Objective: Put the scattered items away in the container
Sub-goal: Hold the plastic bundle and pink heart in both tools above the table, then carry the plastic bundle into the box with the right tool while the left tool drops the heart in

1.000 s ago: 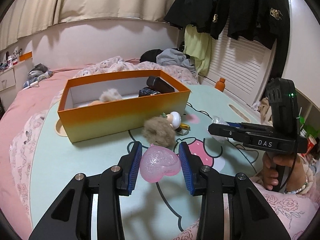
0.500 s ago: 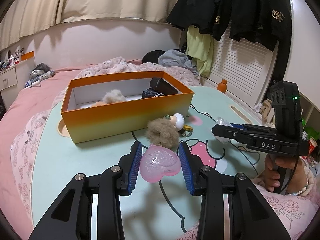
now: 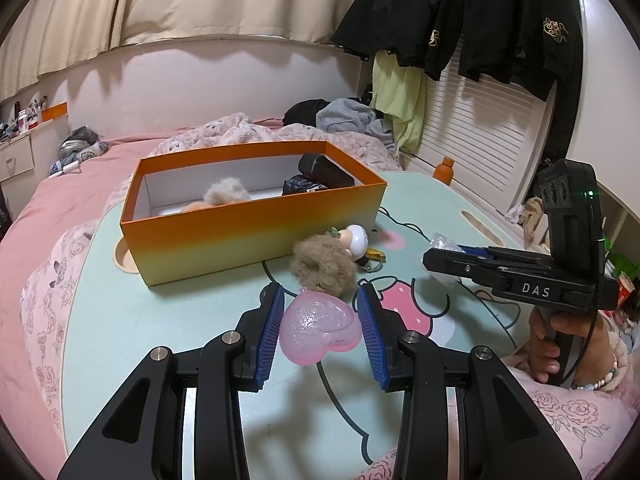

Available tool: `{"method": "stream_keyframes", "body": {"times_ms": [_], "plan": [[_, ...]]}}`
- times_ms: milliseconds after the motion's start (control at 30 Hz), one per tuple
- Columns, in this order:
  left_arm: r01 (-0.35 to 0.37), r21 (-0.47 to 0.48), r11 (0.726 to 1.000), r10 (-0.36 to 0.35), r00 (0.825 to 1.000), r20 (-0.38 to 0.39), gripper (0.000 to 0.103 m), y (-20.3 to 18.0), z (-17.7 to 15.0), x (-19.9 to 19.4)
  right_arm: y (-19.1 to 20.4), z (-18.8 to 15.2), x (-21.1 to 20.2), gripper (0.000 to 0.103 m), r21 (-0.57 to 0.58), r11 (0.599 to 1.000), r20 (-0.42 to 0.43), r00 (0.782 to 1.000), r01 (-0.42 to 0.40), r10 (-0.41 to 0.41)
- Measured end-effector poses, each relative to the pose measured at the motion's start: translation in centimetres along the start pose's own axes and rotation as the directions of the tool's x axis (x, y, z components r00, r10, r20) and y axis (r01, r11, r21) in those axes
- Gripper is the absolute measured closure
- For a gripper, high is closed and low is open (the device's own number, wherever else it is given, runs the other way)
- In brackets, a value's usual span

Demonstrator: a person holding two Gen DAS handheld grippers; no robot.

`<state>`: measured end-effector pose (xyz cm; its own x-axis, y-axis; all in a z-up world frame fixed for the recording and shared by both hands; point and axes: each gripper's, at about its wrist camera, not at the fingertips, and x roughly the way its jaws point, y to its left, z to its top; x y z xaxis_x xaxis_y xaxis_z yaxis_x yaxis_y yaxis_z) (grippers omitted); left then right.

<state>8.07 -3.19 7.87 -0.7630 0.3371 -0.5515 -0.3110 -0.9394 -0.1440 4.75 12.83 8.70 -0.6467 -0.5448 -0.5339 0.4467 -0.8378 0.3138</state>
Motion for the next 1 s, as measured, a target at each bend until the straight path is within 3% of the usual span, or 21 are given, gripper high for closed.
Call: {"method": "stream_keyframes", "body": {"times_ms": [567,800,1000], "plan": [[-0.013,0.000,1.000,0.013,1.000,0.008,0.064,0.1,0.4,0.0,0.3,0.6,-0.5,0.074,-0.023,1.000,0.026,1.000,0.006,-0.006],[-0.065,-0.007,0.998,0.066,0.997,0.051,0.064,1.4,3.6,0.6,2.0,3.0,-0.6,0.074,-0.092,0.996,0.067,0.998,0.000,0.006],[-0.108,-0.010,0.994,0.108,0.993,0.053,0.064,2.9,7.4,2.8,3.5,7.3,1.3,0.074,-0.172,0.985,0.091,0.996,0.022,-0.007]]}}
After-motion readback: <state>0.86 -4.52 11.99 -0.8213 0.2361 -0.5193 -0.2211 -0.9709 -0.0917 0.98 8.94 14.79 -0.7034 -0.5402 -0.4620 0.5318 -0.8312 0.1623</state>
